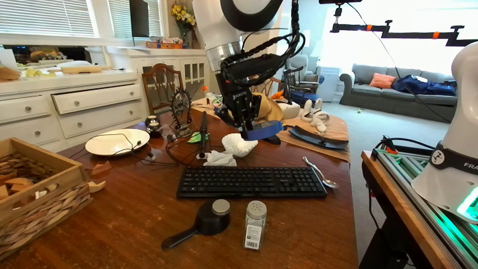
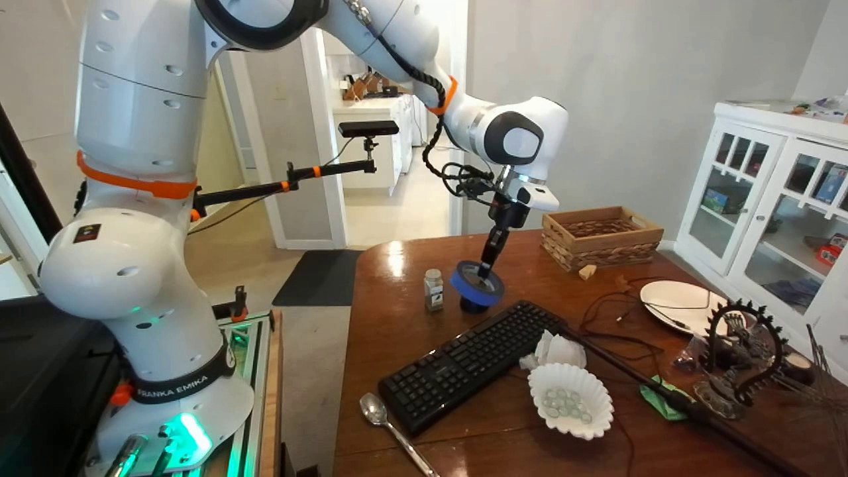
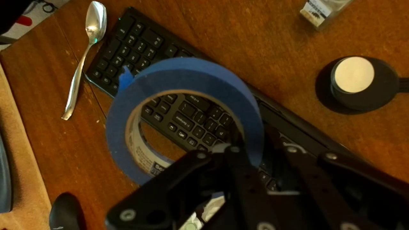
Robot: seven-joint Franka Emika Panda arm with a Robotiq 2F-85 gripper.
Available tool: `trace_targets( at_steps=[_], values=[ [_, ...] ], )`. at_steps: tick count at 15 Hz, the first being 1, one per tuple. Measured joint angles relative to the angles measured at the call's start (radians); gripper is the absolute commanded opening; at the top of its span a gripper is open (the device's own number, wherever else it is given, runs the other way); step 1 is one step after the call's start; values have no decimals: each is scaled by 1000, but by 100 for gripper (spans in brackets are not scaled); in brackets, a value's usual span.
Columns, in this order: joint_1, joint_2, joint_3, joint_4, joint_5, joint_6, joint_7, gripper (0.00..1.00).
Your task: Put the tape through the bottle
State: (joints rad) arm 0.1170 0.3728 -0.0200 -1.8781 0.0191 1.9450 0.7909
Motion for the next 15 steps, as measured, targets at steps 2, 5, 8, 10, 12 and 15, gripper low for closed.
trace_targets(
  at_steps=[2, 5, 8, 10, 12, 15],
  values=[
    [18, -7, 5, -9, -52, 31, 2, 5],
    [82, -33, 32, -59, -132, 103, 34, 5],
    [144, -76, 73, -131, -174, 153, 80, 5],
    [168, -105, 100, -175, -179, 180, 99, 5],
    [177, -130, 121, -220, -179, 229, 106, 5],
    [177, -159, 144, -297, -179, 357, 106, 5]
  ],
)
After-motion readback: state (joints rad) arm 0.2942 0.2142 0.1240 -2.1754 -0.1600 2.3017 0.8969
